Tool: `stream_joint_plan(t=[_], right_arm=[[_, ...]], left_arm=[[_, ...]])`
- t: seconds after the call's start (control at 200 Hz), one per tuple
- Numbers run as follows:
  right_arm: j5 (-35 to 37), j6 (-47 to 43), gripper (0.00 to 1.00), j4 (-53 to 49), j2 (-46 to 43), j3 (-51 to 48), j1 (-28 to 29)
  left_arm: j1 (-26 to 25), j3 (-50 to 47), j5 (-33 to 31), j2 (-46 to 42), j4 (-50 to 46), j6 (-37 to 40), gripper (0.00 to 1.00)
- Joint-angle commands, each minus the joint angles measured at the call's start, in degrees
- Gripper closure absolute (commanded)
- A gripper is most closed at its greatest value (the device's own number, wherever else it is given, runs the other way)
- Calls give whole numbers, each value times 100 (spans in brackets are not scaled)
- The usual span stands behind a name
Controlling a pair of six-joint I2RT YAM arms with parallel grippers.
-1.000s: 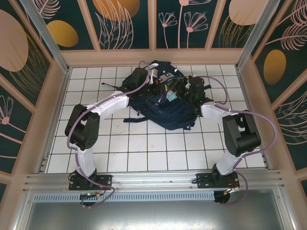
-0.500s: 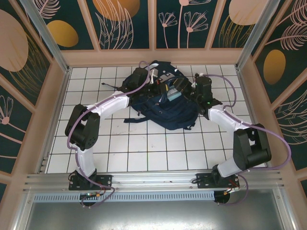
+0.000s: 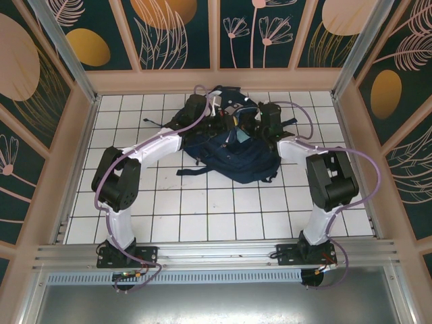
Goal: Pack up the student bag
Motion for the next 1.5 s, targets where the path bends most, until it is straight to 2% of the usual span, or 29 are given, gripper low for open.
stream_joint_plan(t=[0.0,0.065,0.235,0.335,0.445,0.57,0.73,0.821,0.951,1.071,1.321,1.491], right_arm=[[-203,-256,80,45,-60,155,135],[-28,-490,76,-275,-381,18,111],[531,-1236,64,-1611,-1535,-400,96],[942,-1520,58,-2512,-2122,-595,101],[1151,-1518,57,-3133,-2664,-887,146],[1339,-1080,55,-3376,-3157,-1224,467],[1519,-188,52,-2908,-3335,-1595,1414],[1605,259,52,-2342,-3066,-1672,1939],[1790,416,53,-1925,-2400,-1410,2313],[2093,517,55,-1479,-1926,-1298,2375],[2622,618,59,-1064,-1560,-1251,2289],[2778,634,59,-916,-1447,-1218,2114]], left_arm=[[-126,155,542,-298,1257,-76,96],[-119,175,494,-273,1160,10,87],[-114,278,338,-183,970,102,50],[-86,298,295,-201,919,145,35],[-14,177,151,-376,692,303,29],[151,-294,-378,-799,395,482,23],[498,-1444,-891,-1476,554,423,21],[654,-1975,-1063,-1650,720,375,21],[768,-2371,-1183,-1603,819,394,21],[773,-2515,-956,-1342,1215,205,22],[733,-2326,-252,-552,1925,-239,37],[394,-2147,8,-104,1890,-227,43]])
